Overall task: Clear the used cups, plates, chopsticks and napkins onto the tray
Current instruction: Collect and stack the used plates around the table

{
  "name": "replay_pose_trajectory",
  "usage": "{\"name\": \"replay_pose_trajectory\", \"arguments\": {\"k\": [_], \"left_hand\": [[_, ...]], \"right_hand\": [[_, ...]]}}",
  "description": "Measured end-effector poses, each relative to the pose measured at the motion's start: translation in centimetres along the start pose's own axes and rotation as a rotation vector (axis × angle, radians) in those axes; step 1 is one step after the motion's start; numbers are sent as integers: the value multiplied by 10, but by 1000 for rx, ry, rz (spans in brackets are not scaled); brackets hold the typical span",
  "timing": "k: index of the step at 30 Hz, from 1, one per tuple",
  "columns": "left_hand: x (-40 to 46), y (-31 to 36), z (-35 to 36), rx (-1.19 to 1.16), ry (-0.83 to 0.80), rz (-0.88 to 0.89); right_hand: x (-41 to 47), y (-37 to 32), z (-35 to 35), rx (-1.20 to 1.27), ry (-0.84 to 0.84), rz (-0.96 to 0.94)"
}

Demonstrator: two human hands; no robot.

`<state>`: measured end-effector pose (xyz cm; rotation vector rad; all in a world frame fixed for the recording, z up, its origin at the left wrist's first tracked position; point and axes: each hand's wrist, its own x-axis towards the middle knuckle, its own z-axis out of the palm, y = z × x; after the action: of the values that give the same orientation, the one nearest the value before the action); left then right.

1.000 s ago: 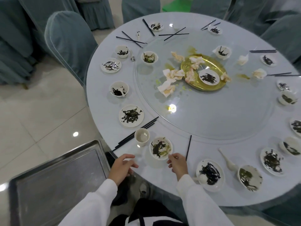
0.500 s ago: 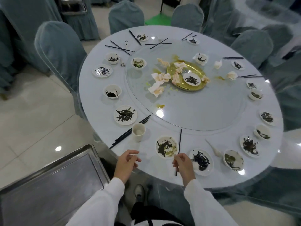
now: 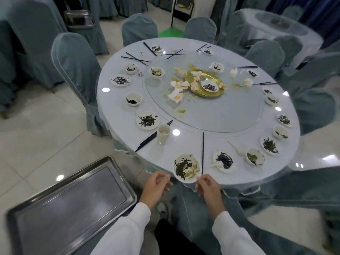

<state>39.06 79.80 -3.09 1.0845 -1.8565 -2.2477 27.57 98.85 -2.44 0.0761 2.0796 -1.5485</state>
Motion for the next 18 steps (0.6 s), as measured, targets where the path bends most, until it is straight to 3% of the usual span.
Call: {"name": "replay_pose_trajectory", "arguments": {"k": [14, 18], "left_hand": [[-94, -22, -21, 41, -57, 87], [-121, -23, -17, 12, -3, 106]], "right_hand": [[-90, 8, 13, 28, -93, -60], [-107, 7, 17, -5, -154, -111]]}}
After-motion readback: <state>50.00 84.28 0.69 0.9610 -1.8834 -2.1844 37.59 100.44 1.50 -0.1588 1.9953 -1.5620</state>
